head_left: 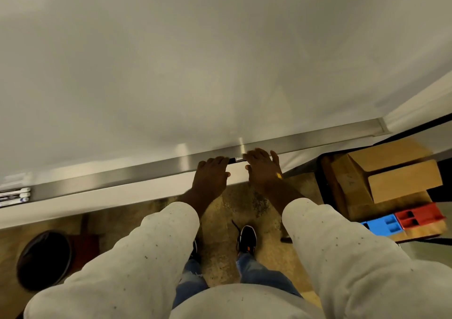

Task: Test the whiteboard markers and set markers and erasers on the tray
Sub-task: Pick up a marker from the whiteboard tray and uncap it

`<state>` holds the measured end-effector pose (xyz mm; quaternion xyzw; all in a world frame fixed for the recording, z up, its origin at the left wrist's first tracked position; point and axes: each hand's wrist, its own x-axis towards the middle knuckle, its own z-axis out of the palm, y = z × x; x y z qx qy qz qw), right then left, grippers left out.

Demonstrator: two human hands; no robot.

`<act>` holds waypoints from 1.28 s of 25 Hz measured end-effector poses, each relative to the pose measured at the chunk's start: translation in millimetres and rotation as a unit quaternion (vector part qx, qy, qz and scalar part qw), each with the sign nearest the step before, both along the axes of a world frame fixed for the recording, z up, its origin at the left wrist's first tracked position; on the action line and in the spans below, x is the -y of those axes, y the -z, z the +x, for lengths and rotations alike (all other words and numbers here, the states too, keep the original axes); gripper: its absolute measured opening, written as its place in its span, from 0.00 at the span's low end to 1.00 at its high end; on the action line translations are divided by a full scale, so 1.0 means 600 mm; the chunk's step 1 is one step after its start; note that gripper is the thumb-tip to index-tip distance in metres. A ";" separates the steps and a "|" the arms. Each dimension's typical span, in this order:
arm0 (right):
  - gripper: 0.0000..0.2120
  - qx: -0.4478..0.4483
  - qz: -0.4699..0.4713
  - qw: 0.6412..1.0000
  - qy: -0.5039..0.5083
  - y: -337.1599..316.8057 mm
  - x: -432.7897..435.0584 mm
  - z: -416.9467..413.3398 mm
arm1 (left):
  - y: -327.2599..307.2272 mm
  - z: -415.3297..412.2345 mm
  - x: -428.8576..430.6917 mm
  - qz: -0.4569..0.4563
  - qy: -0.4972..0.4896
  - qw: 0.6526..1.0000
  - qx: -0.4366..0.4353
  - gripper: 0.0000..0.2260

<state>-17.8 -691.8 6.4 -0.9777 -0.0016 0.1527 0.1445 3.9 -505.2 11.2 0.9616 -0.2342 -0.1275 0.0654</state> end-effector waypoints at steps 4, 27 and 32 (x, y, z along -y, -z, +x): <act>0.23 0.020 0.014 1.000 -0.010 0.007 0.004 0.004 | 0.006 0.011 0.012 0.024 -0.011 0.999 0.035 0.19; 0.13 0.119 0.127 0.984 -0.033 -0.063 -0.199 0.001 | -0.062 0.011 -0.211 -0.148 -0.009 0.988 0.044 0.10; 0.10 0.164 0.143 0.976 0.005 -0.066 -0.363 -0.050 | -0.068 -0.017 -0.374 -0.177 0.039 0.983 0.021 0.11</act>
